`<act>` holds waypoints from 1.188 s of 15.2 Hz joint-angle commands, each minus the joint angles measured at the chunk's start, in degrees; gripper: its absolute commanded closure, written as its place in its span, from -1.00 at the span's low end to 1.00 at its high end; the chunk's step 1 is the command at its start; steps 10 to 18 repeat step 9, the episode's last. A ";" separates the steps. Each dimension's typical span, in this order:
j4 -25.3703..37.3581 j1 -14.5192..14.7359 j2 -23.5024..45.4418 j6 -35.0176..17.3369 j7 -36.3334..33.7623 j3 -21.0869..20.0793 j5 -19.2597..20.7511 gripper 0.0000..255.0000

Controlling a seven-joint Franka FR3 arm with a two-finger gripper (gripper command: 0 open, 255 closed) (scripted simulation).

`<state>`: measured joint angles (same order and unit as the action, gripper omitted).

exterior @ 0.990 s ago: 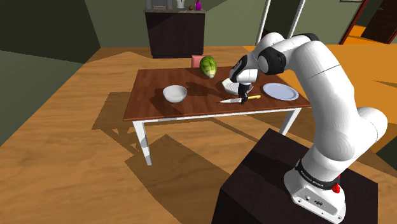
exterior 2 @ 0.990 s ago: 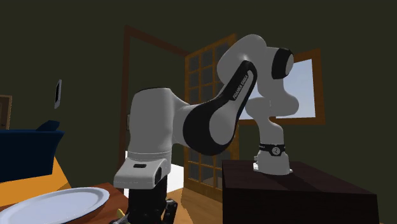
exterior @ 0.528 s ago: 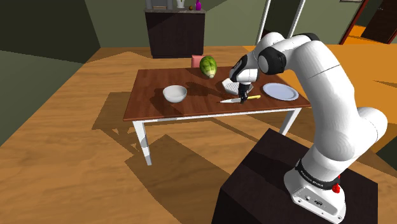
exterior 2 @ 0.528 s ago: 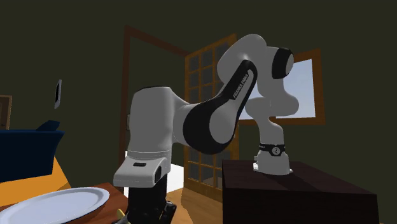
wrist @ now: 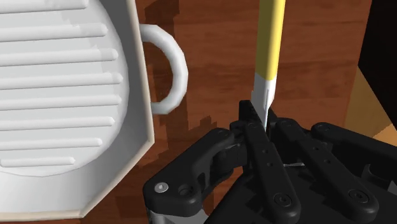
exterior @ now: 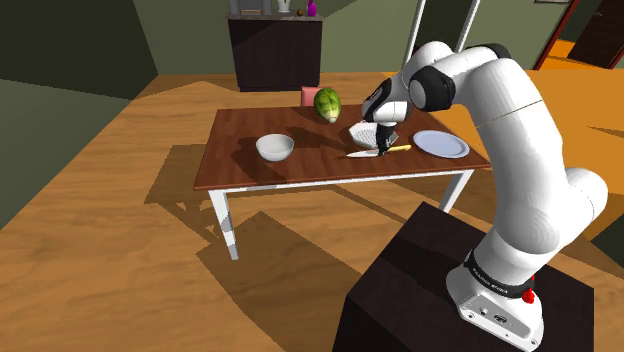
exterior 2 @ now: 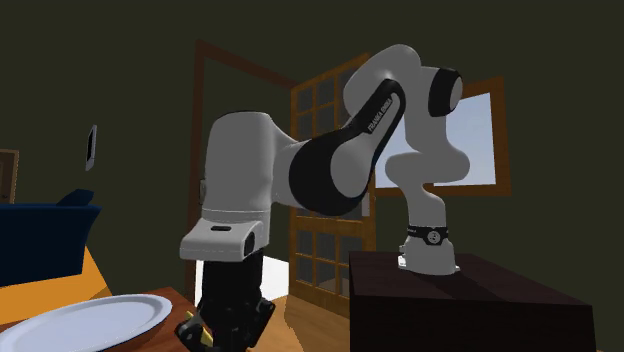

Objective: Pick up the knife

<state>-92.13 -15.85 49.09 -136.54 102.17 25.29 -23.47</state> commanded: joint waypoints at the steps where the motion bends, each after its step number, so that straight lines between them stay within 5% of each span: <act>1: -0.28 0.27 -1.04 0.80 -0.13 0.42 0.37 1.00; 18: -1.03 1.24 -4.38 3.40 -0.68 1.77 1.64 1.00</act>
